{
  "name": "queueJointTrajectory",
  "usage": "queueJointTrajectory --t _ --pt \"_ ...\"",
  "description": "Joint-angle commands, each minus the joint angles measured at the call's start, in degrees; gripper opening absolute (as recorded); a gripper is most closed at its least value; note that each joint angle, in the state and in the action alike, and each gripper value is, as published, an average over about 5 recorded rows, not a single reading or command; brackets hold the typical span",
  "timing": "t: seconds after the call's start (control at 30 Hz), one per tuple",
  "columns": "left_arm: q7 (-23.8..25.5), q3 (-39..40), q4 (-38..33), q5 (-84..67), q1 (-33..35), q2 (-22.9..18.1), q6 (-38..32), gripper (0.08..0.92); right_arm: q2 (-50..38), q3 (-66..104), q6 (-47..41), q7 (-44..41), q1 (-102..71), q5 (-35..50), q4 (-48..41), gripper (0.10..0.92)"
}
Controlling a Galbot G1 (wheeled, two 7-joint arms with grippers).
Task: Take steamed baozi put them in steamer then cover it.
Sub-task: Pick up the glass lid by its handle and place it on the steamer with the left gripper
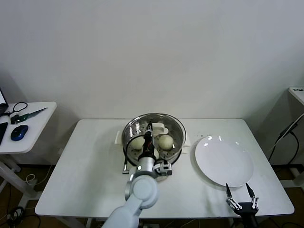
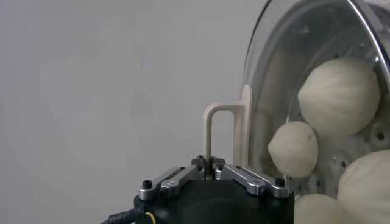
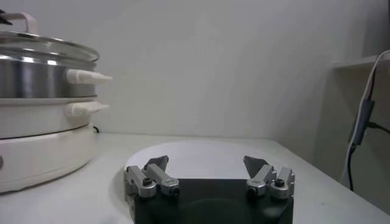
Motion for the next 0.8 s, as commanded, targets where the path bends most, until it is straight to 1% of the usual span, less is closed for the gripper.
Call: queueJointTrajectory --t 0.03,0.57,0.8 --pt "-0.5 -0.2 1.6 0.6 -0.1 -0.8 0.7 0.137 0.0 0.3 0.3 0.0 -0.2 0.0 0.1 0.823" --pt "-1.7 -1.8 1.9 3.6 1.5 -0.7 0.6 0.137 0.0 0.4 0.7 -0.2 -0.5 -0.1 0.2 0.823" --pt "-1.4 -2.1 2.5 5.1 2.2 -0.9 0.1 0.137 0.1 0.2 0.7 -0.2 -0.5 -0.1 0.4 0.823"
